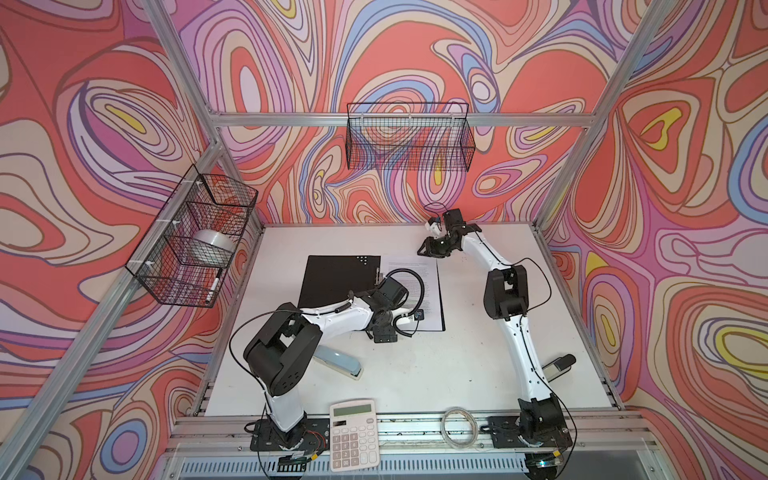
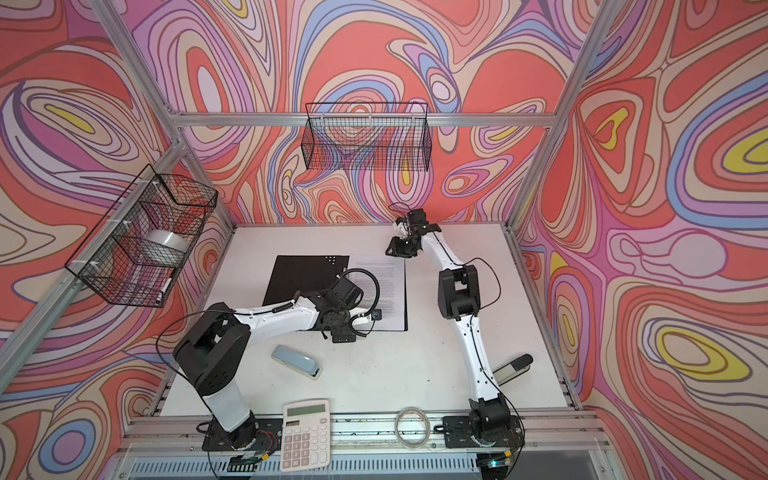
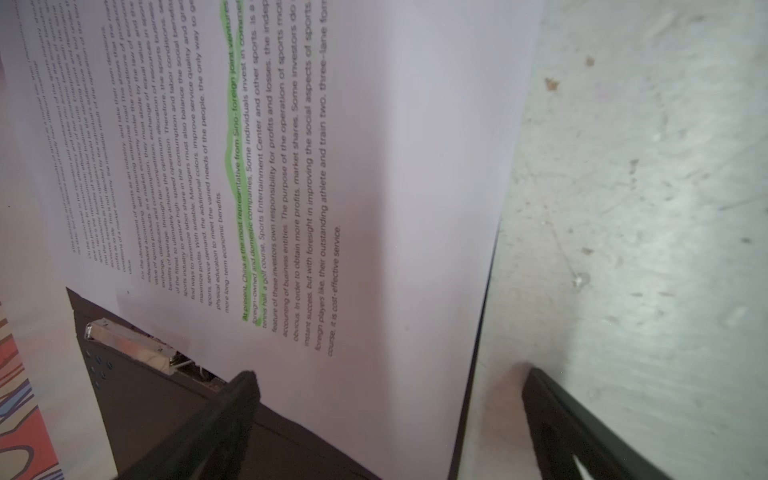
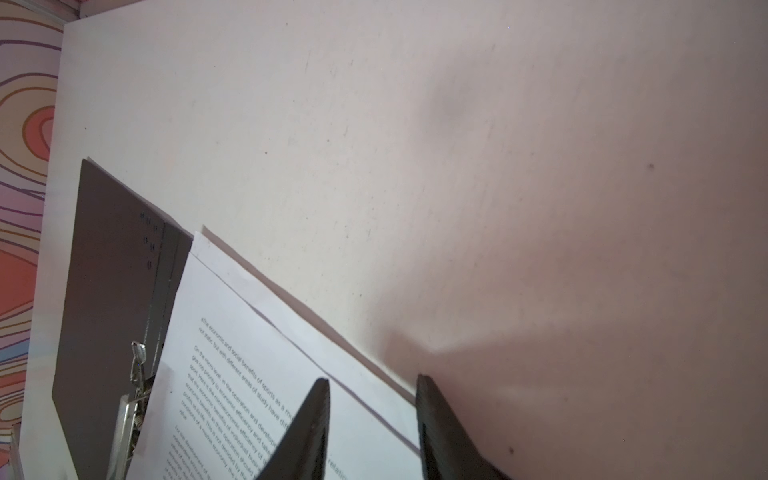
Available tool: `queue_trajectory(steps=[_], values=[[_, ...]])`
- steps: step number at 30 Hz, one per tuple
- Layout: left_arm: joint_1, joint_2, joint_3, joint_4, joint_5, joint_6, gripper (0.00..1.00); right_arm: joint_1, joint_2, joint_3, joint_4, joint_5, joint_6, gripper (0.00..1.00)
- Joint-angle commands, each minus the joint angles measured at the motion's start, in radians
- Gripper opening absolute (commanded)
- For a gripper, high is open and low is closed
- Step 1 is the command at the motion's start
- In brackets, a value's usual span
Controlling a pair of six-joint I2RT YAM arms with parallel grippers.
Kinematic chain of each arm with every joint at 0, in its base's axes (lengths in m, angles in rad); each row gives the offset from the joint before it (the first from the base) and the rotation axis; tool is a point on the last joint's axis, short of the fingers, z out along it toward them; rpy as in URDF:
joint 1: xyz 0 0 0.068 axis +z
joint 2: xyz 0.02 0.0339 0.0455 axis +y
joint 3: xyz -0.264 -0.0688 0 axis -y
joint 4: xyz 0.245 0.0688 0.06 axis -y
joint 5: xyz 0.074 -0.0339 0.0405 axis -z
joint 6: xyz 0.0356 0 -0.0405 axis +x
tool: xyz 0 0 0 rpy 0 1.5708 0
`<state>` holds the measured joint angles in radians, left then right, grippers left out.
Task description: Put the files into the folder
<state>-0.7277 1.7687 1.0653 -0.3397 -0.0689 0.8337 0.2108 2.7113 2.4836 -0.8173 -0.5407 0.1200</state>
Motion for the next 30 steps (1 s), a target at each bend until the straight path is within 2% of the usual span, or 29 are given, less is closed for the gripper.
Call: queue_trajectory(steps=[1, 14, 19, 30], values=[[-0.006, 0.033, 0.000, -0.004, -0.017, 0.002, 1.00, 0.000, -0.021, -0.012, -0.077, 0.003, -0.026, 0.37], [-0.006, 0.042, 0.003, 0.005, -0.023, -0.014, 1.00, 0.000, -0.024, -0.014, -0.075, -0.002, -0.021, 0.40], [-0.007, 0.032, 0.004, -0.009, -0.022, -0.021, 1.00, -0.001, -0.033, -0.006, -0.029, 0.060, 0.061, 0.42], [-0.009, 0.007, 0.004, -0.010, -0.032, -0.044, 1.00, -0.005, -0.067, 0.007, 0.055, 0.032, 0.141, 0.44]])
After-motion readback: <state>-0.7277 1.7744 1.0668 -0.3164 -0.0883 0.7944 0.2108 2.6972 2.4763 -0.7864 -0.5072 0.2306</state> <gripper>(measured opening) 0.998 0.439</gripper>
